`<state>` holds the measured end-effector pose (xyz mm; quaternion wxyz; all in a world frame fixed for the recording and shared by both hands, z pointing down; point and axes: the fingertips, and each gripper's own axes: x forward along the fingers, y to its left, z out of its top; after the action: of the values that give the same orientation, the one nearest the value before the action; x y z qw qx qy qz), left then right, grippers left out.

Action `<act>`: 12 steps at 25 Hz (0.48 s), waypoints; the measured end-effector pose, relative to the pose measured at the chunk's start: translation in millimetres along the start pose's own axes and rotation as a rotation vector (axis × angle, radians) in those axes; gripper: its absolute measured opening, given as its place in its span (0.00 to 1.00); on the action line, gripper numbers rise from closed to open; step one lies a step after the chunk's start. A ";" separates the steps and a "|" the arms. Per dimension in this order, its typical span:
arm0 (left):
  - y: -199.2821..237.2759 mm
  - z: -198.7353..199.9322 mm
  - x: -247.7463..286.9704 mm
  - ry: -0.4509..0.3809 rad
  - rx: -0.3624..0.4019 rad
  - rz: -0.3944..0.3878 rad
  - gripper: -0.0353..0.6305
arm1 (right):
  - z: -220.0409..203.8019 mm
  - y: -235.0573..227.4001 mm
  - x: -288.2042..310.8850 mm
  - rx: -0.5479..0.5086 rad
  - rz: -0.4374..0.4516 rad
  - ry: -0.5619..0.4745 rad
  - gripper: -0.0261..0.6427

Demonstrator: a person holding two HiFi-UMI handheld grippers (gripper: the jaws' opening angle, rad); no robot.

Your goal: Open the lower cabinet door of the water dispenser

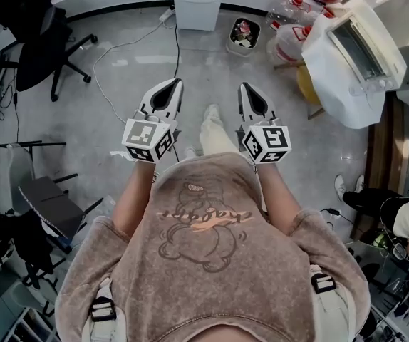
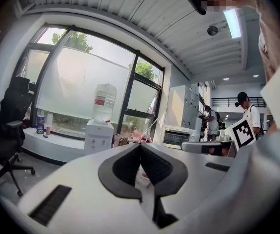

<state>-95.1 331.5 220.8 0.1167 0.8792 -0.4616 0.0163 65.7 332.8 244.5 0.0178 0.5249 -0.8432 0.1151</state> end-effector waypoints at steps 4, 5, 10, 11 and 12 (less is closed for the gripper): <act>15.8 0.6 23.9 0.008 -0.010 -0.011 0.08 | -3.8 -11.6 24.5 0.007 -0.008 0.013 0.05; 18.9 1.9 32.5 0.008 -0.011 -0.016 0.08 | -3.4 -16.1 31.3 0.008 -0.006 0.014 0.05; 36.9 10.8 89.4 0.014 0.002 -0.039 0.08 | 3.1 -48.4 76.7 0.022 -0.004 0.006 0.05; 41.2 13.2 101.9 0.016 0.003 -0.040 0.08 | 5.4 -55.9 87.1 0.024 -0.003 0.005 0.05; 45.9 16.4 114.7 0.016 0.005 -0.040 0.08 | 8.7 -63.6 98.1 0.025 -0.001 0.004 0.05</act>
<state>-68.1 210.1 229.2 0.1184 0.8884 -0.4430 0.0224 79.1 217.6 262.0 0.0130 0.5252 -0.8414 0.1269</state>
